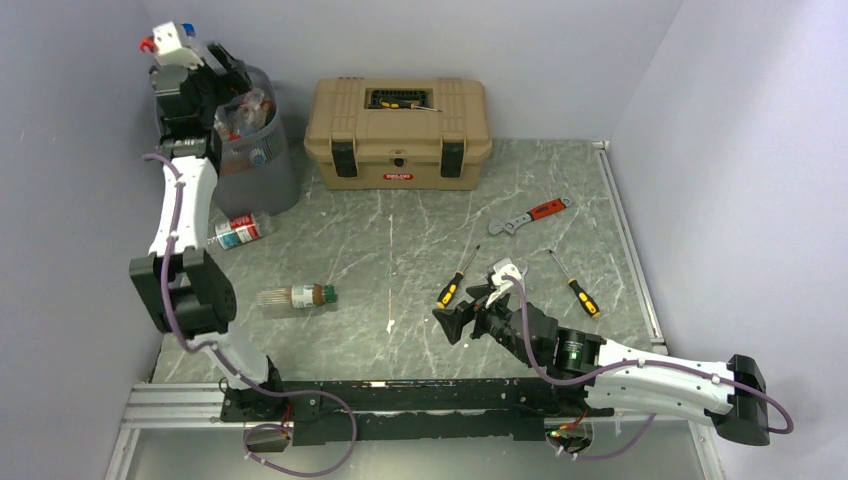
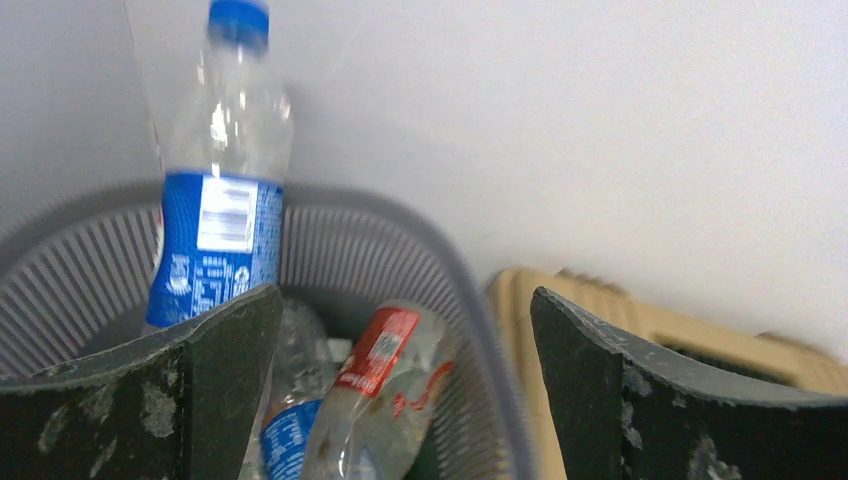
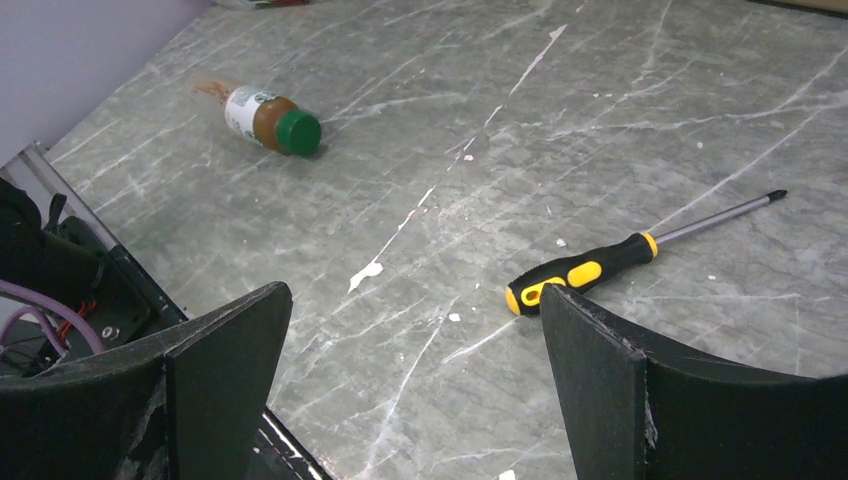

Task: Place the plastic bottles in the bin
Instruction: Place the plastic bottle in the trash bin, then move the plastic bottle to the center of the board.

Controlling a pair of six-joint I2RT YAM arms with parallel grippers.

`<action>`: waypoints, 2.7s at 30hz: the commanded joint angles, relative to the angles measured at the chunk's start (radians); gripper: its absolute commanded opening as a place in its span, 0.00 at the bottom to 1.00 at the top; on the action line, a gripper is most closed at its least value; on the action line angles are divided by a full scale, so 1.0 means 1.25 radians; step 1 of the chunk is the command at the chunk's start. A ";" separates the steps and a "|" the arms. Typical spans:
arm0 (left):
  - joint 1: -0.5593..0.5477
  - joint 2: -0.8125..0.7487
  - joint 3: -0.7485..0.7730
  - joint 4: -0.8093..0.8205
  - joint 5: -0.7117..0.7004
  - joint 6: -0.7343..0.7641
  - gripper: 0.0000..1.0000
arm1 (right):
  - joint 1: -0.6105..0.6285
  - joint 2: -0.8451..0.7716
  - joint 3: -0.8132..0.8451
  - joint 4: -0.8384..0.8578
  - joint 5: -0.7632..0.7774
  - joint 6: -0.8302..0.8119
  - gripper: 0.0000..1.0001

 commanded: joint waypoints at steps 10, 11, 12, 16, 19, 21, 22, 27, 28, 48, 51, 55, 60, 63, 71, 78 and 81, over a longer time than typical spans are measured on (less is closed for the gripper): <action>-0.054 -0.560 -0.229 -0.166 -0.028 -0.075 0.99 | 0.002 0.084 0.131 0.033 -0.025 -0.058 1.00; -0.054 -0.609 -0.270 -0.194 -0.046 -0.081 0.99 | 0.002 0.115 0.147 0.042 -0.031 -0.067 1.00; -0.055 -0.657 -0.316 -0.221 -0.060 -0.093 0.99 | 0.002 0.145 0.166 0.044 -0.035 -0.077 1.00; -0.084 -0.811 -0.466 -0.347 -0.149 -0.147 0.99 | 0.003 0.287 0.290 -0.010 -0.103 -0.106 1.00; -0.103 -0.868 -0.550 -0.424 -0.189 -0.161 1.00 | 0.003 0.377 0.345 0.007 -0.197 -0.146 1.00; -0.110 -0.895 -0.583 -0.462 -0.217 -0.155 0.99 | 0.003 0.439 0.372 0.027 -0.243 -0.172 1.00; -0.115 -0.905 -0.595 -0.473 -0.224 -0.147 0.99 | 0.003 0.473 0.389 0.030 -0.261 -0.187 1.00; -0.137 -0.915 -0.629 -0.474 -0.228 -0.071 0.99 | 0.005 0.697 0.494 0.047 -0.285 -0.256 1.00; -0.138 -0.909 -0.630 -0.474 -0.226 -0.058 0.99 | 0.006 0.733 0.513 0.058 -0.284 -0.266 1.00; -0.229 -0.978 -0.698 -0.477 -0.354 -0.061 0.99 | -0.013 1.085 0.810 0.087 -0.388 -0.443 0.97; -0.229 -0.975 -0.701 -0.477 -0.371 -0.074 0.99 | -0.015 1.126 0.859 0.073 -0.422 -0.447 0.96; -0.233 -0.973 -0.703 -0.481 -0.385 -0.082 1.00 | -0.020 1.177 0.924 0.049 -0.445 -0.450 0.95; -0.233 -0.968 -0.706 -0.476 -0.373 -0.081 0.99 | -0.025 1.250 1.004 -0.001 -0.455 -0.462 0.95; -0.234 -0.967 -0.708 -0.473 -0.368 -0.077 1.00 | -0.027 1.286 1.041 -0.025 -0.440 -0.467 0.94; -0.234 -0.964 -0.711 -0.469 -0.357 -0.075 0.99 | -0.035 1.340 1.073 -0.047 -0.411 -0.476 0.90; -0.236 -0.961 -0.712 -0.464 -0.346 -0.070 0.99 | -0.044 1.299 0.976 0.004 -0.406 -0.473 0.66; -0.238 -0.957 -0.712 -0.462 -0.341 -0.069 0.99 | -0.043 1.257 0.907 0.036 -0.394 -0.468 0.55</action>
